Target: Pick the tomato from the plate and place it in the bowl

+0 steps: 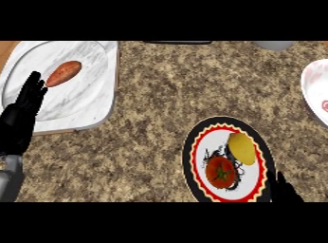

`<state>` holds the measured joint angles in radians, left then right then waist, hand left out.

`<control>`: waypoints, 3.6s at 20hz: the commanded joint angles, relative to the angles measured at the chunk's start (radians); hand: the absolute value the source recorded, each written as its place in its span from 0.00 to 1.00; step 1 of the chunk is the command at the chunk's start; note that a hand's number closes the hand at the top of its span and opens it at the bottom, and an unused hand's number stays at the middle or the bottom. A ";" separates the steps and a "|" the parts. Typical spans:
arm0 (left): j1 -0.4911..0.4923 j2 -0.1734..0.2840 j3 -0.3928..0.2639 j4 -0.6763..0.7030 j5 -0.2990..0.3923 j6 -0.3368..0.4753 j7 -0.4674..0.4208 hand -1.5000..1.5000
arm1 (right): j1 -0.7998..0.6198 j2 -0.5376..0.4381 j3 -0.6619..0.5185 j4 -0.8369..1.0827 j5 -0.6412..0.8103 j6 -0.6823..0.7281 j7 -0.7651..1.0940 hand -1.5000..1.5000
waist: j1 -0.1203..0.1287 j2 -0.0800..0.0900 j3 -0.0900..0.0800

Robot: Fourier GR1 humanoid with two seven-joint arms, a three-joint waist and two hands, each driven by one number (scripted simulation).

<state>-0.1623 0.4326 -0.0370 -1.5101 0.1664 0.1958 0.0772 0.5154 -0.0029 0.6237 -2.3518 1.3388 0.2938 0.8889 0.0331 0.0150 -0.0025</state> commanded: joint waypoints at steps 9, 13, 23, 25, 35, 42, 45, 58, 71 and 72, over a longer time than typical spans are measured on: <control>-0.018 -0.042 0.016 0.038 -0.037 0.008 0.016 0.50 | -0.449 0.003 -0.119 0.286 -0.084 0.147 0.197 0.00 | -0.030 -0.013 0.002; -0.004 -0.036 0.022 -0.069 -0.053 0.006 0.099 0.50 | -0.481 0.003 -0.095 0.368 -0.066 0.066 0.206 0.00 | -0.029 -0.016 0.003; 0.086 -0.081 0.052 -0.097 -0.079 -0.035 0.043 0.50 | -0.501 0.003 -0.112 0.500 -0.165 -0.006 0.223 0.00 | -0.029 -0.016 0.003; -0.053 -0.087 0.081 0.075 -0.090 -0.032 0.017 0.50 | -0.455 0.003 -0.112 0.561 -0.139 -0.078 0.168 0.00 | -0.039 -0.013 0.002; 0.005 -0.108 0.123 0.021 -0.103 -0.089 0.006 0.50 | -0.422 0.003 -0.076 0.691 -0.102 -0.249 0.133 0.00 | -0.035 -0.015 0.003; 0.041 -0.123 0.122 -0.037 -0.144 -0.089 0.008 0.50 | -0.518 -0.059 -0.220 0.699 -0.262 -0.142 -0.007 1.00 | -0.032 -0.015 0.003; 0.047 -0.169 0.096 -0.008 -0.178 -0.066 -0.009 0.50 | -0.571 0.002 -0.170 0.777 -0.226 -0.200 0.039 1.00 | -0.031 -0.014 0.003; -0.026 -0.133 0.117 -0.050 -0.151 -0.109 0.058 0.50 | -0.975 -0.117 -0.639 1.068 -0.432 -0.143 0.032 1.00 | 0.021 0.018 0.004; 0.022 -0.150 0.109 -0.078 -0.149 -0.120 0.077 0.50 | -1.449 -0.255 -0.620 1.500 -0.141 -0.357 0.147 1.00 | 0.008 -0.013 0.002; -0.036 -0.149 0.117 -0.011 -0.164 -0.106 0.071 0.50 | -1.483 -0.299 -0.628 1.492 -0.129 -0.360 0.130 1.00 | -0.009 -0.009 0.002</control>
<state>-0.1769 0.2775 0.0707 -1.5424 0.0024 0.0903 0.1376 -0.8737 -0.2575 -0.0280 -0.8649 1.1180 -0.0110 0.9504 0.0386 0.0096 -0.0003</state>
